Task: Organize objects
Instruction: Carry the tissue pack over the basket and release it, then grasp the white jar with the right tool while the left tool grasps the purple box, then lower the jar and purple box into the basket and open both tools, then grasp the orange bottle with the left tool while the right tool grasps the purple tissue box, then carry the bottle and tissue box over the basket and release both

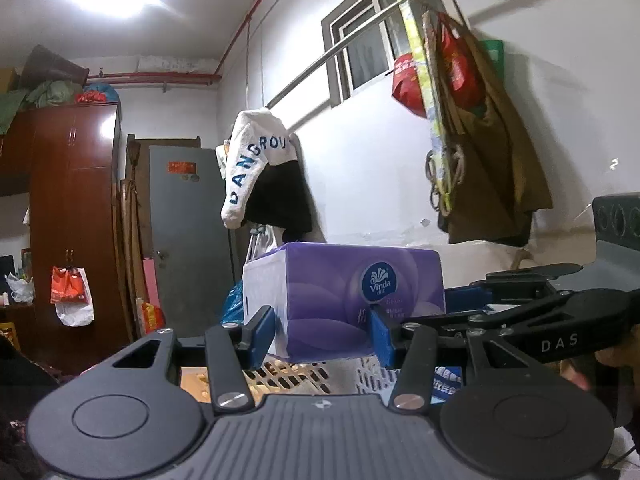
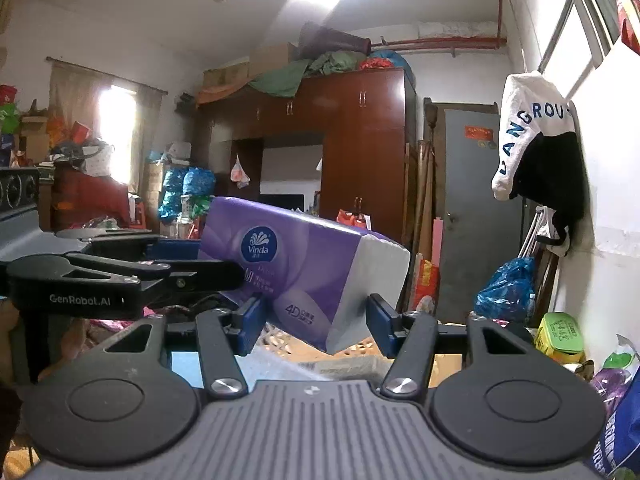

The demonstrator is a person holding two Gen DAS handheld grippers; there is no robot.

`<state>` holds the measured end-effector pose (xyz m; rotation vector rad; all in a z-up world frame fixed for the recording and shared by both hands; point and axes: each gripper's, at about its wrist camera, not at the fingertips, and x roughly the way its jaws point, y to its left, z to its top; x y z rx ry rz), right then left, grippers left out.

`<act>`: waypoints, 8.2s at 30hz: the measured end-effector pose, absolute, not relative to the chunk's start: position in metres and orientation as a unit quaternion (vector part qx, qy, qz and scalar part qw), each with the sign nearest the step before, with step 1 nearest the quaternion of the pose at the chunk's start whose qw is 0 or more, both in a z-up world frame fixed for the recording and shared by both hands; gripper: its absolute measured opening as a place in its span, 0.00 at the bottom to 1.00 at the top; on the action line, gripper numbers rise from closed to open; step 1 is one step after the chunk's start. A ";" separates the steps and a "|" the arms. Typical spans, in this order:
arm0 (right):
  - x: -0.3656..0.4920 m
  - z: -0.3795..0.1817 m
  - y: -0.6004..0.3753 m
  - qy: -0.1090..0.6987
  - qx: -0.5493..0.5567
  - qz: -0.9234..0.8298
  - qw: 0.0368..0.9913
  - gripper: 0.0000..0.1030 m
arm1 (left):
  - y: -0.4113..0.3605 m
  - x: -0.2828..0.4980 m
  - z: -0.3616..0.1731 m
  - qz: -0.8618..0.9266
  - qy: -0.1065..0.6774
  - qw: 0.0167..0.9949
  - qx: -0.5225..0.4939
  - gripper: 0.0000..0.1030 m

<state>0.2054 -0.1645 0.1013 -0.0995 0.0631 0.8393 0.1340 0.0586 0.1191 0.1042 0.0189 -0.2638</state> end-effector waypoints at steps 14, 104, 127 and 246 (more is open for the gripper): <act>0.260 0.081 -0.117 0.106 -0.085 0.404 0.905 0.57 | 0.092 0.206 0.104 -0.093 0.082 0.992 0.021 0.52; 0.223 0.096 -0.194 0.096 -0.013 0.345 0.934 0.46 | 0.053 0.146 0.097 -0.067 0.092 0.993 -0.006 0.56; 0.316 0.081 -0.166 0.224 -0.015 0.293 0.930 0.48 | 0.042 0.271 0.089 -0.033 0.205 0.976 -0.072 0.57; 0.315 0.076 -0.157 0.160 -0.030 0.278 0.947 0.65 | 0.097 0.289 0.109 0.052 0.223 0.973 0.001 0.50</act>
